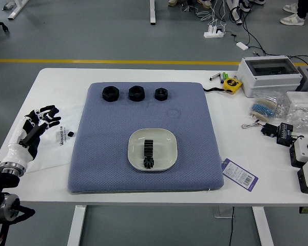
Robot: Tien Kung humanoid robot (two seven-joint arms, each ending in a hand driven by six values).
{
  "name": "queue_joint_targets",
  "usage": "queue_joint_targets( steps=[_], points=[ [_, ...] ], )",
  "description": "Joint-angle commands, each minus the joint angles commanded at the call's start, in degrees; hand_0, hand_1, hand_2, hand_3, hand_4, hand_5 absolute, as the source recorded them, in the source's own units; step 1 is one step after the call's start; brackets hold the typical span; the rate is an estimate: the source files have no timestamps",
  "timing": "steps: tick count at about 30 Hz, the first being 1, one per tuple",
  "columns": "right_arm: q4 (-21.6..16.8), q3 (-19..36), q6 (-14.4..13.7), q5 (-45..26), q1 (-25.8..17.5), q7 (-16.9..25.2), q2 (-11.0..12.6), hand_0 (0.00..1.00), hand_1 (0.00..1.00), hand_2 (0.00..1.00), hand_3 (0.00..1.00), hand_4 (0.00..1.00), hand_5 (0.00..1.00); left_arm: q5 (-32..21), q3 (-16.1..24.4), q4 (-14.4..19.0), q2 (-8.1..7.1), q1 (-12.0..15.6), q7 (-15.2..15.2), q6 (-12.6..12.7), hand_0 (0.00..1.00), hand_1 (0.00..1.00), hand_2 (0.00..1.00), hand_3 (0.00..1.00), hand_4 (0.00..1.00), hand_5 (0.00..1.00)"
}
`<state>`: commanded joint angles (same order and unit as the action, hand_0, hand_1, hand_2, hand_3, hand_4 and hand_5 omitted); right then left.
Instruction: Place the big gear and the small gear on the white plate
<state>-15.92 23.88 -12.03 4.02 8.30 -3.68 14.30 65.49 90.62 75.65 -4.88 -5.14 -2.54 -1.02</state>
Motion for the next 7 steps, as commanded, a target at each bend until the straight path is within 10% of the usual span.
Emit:
queue_joint_targets(
  steps=[7],
  points=[
    [-0.03, 0.19, -0.01, 0.37, -0.02, -0.11, 0.01, 0.65, 0.651, 0.742, 0.606, 0.854, 0.704, 0.08, -0.24, -0.03, 0.05, -0.03, 0.2, -0.41, 0.662, 0.62, 0.679, 0.65, 0.95, 0.489]
  ],
)
